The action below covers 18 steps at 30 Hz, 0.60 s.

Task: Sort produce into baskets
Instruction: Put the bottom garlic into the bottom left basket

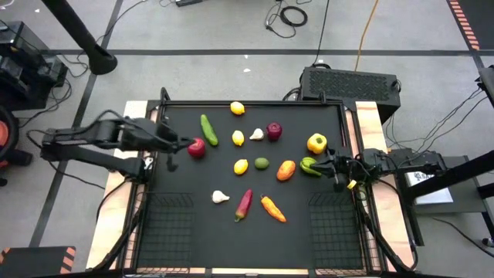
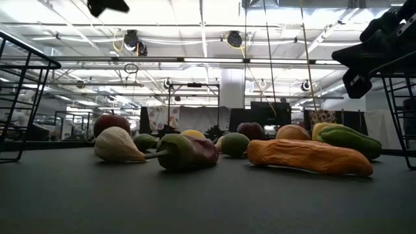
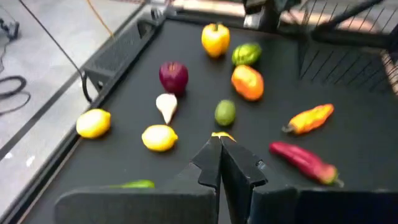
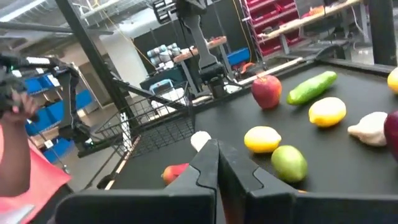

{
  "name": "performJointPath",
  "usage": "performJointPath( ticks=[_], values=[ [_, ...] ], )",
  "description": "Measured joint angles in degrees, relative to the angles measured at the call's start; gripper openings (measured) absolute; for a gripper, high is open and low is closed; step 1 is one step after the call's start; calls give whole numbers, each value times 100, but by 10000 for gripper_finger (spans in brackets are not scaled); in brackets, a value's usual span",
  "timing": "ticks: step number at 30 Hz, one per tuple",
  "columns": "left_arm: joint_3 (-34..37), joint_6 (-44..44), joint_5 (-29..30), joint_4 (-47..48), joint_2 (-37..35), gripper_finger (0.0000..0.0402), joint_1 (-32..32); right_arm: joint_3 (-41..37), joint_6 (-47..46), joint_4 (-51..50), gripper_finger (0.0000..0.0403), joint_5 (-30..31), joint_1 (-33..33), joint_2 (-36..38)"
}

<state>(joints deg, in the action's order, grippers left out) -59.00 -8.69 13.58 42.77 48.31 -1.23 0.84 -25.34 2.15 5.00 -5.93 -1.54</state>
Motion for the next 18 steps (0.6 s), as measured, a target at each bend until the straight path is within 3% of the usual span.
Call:
performJointPath(
  ticks=[2, 4, 9, 18],
  values=[
    [197, -4, 0, -181, 129, 13, 2, 50, -87, 54, 0, 129, 0, -25],
    [326, -6, 0, -307, 263, 13, 2, 254, -118, 17, 0, 640, 0, -90],
    [538, 0, 13, -759, 470, 13, 4, 1174, 275, -867, 0, 1598, 2, -594],
    [565, 10, 160, -1227, 818, 13, 4, 3441, 951, -2047, 0, 1602, 2, -2437]
  ],
)
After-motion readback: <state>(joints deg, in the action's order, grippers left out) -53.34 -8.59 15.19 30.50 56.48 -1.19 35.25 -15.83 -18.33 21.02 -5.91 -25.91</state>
